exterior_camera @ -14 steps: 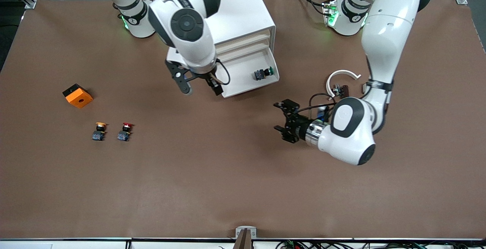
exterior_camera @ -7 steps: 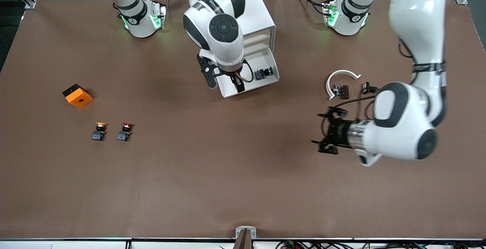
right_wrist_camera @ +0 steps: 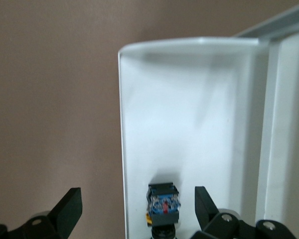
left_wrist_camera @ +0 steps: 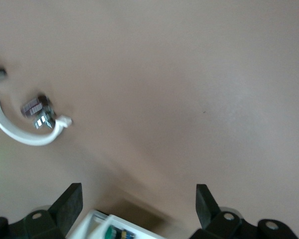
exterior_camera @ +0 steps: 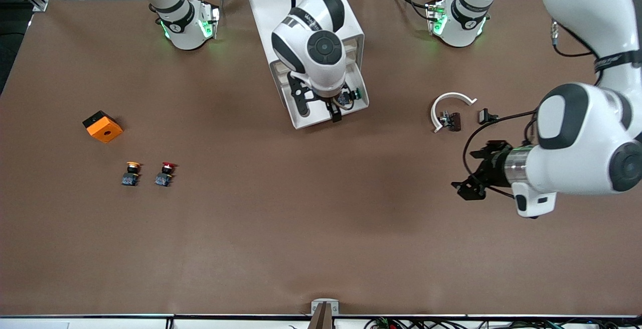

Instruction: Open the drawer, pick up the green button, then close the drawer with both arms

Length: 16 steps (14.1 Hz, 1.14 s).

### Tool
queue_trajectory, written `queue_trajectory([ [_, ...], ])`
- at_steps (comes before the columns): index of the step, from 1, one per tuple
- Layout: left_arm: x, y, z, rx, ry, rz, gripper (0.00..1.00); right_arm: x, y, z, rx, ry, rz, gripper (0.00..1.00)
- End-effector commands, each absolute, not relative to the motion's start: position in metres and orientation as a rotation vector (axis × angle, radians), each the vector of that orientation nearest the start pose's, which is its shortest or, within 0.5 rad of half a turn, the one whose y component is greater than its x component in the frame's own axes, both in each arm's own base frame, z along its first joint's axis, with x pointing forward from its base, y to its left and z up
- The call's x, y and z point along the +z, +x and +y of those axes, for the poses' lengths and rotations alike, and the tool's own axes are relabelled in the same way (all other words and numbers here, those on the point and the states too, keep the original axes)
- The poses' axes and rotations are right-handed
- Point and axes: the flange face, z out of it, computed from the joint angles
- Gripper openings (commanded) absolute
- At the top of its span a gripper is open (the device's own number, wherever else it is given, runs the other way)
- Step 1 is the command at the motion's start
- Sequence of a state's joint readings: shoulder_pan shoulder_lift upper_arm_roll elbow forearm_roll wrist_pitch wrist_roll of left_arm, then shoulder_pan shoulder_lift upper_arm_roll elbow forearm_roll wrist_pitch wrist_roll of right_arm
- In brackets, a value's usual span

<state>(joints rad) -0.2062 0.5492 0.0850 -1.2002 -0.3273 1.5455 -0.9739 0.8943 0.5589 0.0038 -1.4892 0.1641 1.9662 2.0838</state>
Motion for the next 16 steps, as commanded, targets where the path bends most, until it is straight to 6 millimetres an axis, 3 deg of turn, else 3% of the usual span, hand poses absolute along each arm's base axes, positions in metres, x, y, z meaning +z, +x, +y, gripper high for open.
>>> queue_trajectory([
  [1, 0.478, 0.674, -0.107, 0.465, -3.053, -1.159, 1.00, 0.334, 0.412, 0.570, 0.262, -2.583, 1.877, 1.00],
  [4, 0.491, 0.669, -0.109, 0.364, -3.034, -1.058, 1.00, 0.307, 0.405, 0.578, 0.263, -2.626, 1.864, 1.00],
  [7, 0.494, 0.663, -0.143, 0.269, -3.043, -0.841, 1.00, 0.287, 0.404, 0.584, 0.269, -2.642, 1.867, 1.00],
  [9, 0.488, 0.661, -0.161, 0.232, -3.055, -0.750, 1.00, 0.286, 0.403, 0.587, 0.275, -2.629, 1.871, 1.00],
  [12, 0.481, 0.659, -0.172, 0.191, -3.082, -0.725, 1.00, 0.285, 0.397, 0.592, 0.294, -2.622, 1.859, 1.00],
  [16, 0.456, 0.652, -0.193, 0.169, -3.107, -0.634, 1.00, 0.273, 0.390, 0.600, 0.293, -2.634, 1.833, 1.00],
])
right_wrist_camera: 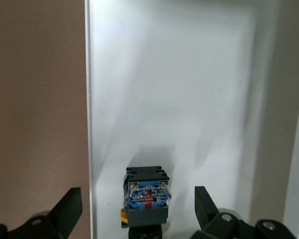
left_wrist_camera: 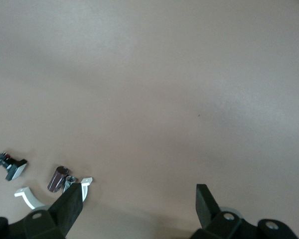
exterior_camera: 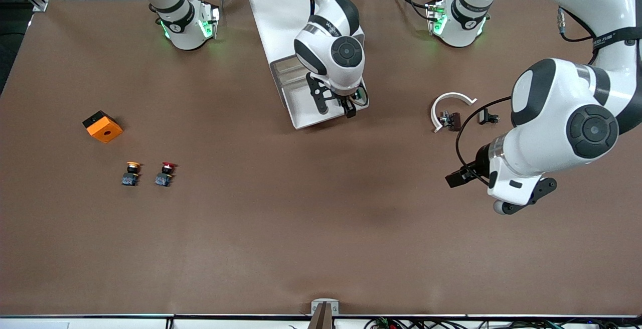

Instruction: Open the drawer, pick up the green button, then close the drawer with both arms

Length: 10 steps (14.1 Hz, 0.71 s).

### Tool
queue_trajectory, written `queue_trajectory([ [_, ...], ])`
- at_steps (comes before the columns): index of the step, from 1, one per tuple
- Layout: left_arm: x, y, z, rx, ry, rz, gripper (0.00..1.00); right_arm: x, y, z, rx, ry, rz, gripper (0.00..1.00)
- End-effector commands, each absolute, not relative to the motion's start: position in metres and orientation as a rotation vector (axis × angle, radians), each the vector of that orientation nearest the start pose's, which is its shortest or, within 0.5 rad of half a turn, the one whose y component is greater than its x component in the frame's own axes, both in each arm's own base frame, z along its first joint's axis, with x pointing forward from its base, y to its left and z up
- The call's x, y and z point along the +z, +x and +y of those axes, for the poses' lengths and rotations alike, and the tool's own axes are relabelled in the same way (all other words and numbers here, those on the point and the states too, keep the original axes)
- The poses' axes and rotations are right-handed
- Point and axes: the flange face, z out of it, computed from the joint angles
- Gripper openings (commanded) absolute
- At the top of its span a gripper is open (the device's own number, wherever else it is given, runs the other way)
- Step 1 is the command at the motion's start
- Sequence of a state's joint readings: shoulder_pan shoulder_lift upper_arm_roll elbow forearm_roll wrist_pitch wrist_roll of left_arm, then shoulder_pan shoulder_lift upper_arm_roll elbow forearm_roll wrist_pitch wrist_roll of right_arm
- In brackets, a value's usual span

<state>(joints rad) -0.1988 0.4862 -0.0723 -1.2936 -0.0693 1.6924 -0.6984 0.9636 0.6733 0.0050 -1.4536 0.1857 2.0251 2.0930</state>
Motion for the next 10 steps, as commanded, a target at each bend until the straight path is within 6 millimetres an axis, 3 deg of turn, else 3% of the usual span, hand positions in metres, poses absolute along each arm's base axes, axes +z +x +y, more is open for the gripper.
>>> queue_trajectory([
  [1, 0.451, 0.644, -0.196, 0.138, -3.100, -0.608, 1.00, 0.268, 0.389, 0.600, 0.292, -2.638, 1.835, 0.98],
  [4, 0.437, 0.626, -0.201, 0.074, -3.120, -0.582, 1.00, 0.259, 0.385, 0.604, 0.297, -2.642, 1.820, 0.74],
  [10, 0.403, 0.613, -0.222, 0.051, -3.145, -0.531, 1.00, 0.260, 0.385, 0.604, 0.299, -2.665, 1.779, 0.00],
])
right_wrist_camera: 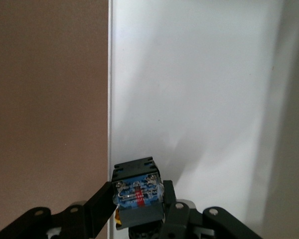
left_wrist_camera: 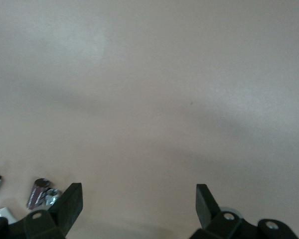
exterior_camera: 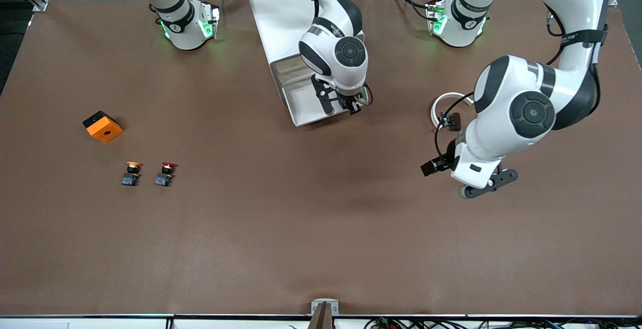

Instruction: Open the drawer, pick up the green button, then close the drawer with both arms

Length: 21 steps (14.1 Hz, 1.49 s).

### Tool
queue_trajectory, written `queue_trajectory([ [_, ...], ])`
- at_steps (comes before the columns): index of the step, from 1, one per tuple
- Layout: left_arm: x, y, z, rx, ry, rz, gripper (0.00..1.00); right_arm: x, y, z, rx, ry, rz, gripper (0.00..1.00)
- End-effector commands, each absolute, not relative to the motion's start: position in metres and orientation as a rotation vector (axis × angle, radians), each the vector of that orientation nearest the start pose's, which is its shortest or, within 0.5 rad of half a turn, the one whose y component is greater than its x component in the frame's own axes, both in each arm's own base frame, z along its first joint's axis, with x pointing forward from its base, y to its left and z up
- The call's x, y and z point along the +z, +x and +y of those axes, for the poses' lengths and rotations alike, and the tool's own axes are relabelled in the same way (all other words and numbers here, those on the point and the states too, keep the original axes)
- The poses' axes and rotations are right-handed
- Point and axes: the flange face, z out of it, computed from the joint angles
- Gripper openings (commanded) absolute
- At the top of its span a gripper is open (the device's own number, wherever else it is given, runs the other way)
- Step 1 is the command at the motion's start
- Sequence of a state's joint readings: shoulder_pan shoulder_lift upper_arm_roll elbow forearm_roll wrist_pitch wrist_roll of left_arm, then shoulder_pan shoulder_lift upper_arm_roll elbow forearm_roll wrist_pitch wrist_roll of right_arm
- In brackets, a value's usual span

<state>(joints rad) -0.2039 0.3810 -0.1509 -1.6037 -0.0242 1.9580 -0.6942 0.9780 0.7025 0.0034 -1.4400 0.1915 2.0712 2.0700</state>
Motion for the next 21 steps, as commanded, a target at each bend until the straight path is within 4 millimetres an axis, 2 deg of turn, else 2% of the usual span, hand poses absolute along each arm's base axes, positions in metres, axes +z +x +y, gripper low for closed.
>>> queue_trajectory([
  [1, 0.401, 0.611, -0.226, 0.046, -3.154, -0.523, 1.00, 0.260, 0.385, 0.604, 0.299, -2.665, 1.779, 0.00],
  [4, 0.397, 0.607, -0.233, 0.059, -3.155, -0.509, 1.00, 0.264, 0.387, 0.606, 0.299, -2.656, 1.772, 0.00],
  [7, 0.387, 0.600, -0.246, 0.071, -3.159, -0.475, 1.00, 0.281, 0.397, 0.609, 0.340, -2.607, 1.779, 0.00],
  [9, 0.376, 0.595, -0.259, 0.093, -3.161, -0.437, 1.00, 0.299, 0.411, 0.609, 0.388, -2.562, 1.774, 0.00],
  [14, 0.352, 0.584, -0.290, 0.154, -3.162, -0.348, 1.00, 0.312, 0.423, 0.604, 0.435, -2.574, 1.735, 0.00],
  [16, 0.343, 0.574, -0.310, 0.134, -3.136, -0.214, 1.00, 0.318, 0.430, 0.596, 0.464, -2.655, 1.627, 0.00],
  [17, 0.340, 0.572, -0.311, 0.121, -3.117, -0.180, 1.00, 0.323, 0.438, 0.590, 0.474, -2.695, 1.559, 0.00],
  [19, 0.328, 0.564, -0.317, 0.130, -3.116, -0.160, 1.00, 0.332, 0.450, 0.577, 0.495, -2.813, 1.334, 0.00],
  [21, 0.307, 0.552, -0.319, 0.063, -3.153, -0.167, 1.00, 0.338, 0.462, 0.560, 0.513, -2.930, 1.024, 0.00],
])
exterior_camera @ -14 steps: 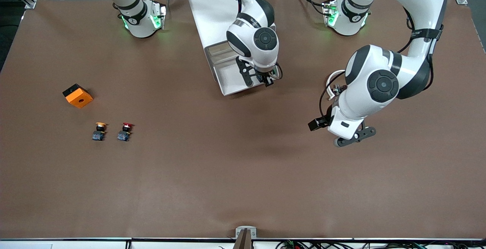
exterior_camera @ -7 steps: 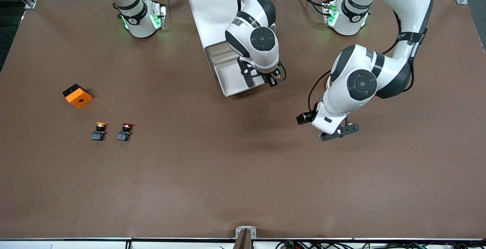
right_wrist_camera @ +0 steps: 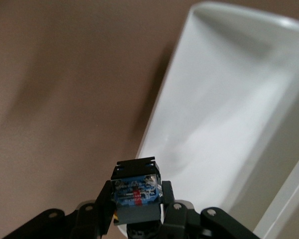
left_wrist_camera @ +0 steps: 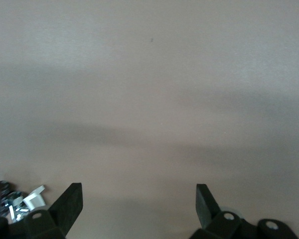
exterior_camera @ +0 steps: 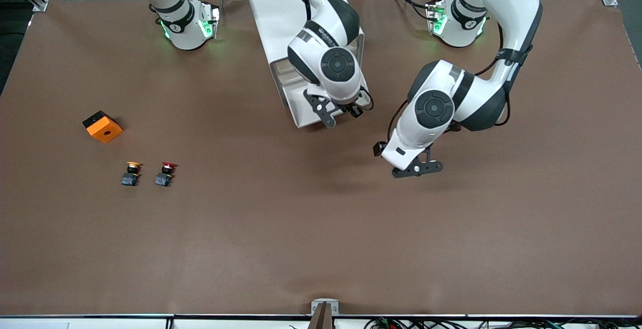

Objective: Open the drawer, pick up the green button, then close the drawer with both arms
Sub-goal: 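Lift the button out with the right gripper while the left gripper pushes the drawer shut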

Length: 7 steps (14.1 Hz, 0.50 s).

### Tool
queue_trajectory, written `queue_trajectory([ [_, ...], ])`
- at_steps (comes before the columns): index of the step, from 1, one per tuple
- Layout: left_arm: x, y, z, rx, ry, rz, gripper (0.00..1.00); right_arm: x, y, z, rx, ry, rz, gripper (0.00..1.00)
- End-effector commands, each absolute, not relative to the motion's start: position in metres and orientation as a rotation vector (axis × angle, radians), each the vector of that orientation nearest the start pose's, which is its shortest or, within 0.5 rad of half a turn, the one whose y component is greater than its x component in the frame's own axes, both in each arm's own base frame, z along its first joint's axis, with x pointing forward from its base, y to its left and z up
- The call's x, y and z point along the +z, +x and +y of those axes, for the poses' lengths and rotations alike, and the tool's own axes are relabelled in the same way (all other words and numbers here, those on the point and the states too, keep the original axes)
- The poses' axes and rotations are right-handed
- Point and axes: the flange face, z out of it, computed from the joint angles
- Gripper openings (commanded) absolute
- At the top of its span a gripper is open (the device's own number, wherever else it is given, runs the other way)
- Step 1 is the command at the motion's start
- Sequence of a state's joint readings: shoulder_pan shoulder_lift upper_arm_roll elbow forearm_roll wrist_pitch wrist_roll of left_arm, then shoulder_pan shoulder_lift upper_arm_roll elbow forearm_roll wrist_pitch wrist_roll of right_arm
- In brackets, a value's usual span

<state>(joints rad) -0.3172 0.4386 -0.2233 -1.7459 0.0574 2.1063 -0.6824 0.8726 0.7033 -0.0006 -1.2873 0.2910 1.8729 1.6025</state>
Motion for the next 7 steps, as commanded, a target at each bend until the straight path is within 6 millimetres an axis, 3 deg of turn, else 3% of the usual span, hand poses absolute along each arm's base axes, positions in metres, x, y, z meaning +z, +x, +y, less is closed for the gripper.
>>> queue_trajectory([
  [1, 0.297, 0.549, -0.320, 0.023, -3.178, -0.176, 1.00, 0.342, 0.471, 0.547, 0.525, -2.979, 0.835, 0.00],
  [3, 0.279, 0.542, -0.325, -0.020, -3.205, -0.212, 1.00, 0.351, 0.486, 0.520, 0.579, -3.046, 0.547, 0.00],
  [7, 0.264, 0.517, -0.361, 0.026, -3.189, -0.314, 1.00, 0.386, 0.514, 0.470, 0.531, -3.124, 0.155, 0.00],
])
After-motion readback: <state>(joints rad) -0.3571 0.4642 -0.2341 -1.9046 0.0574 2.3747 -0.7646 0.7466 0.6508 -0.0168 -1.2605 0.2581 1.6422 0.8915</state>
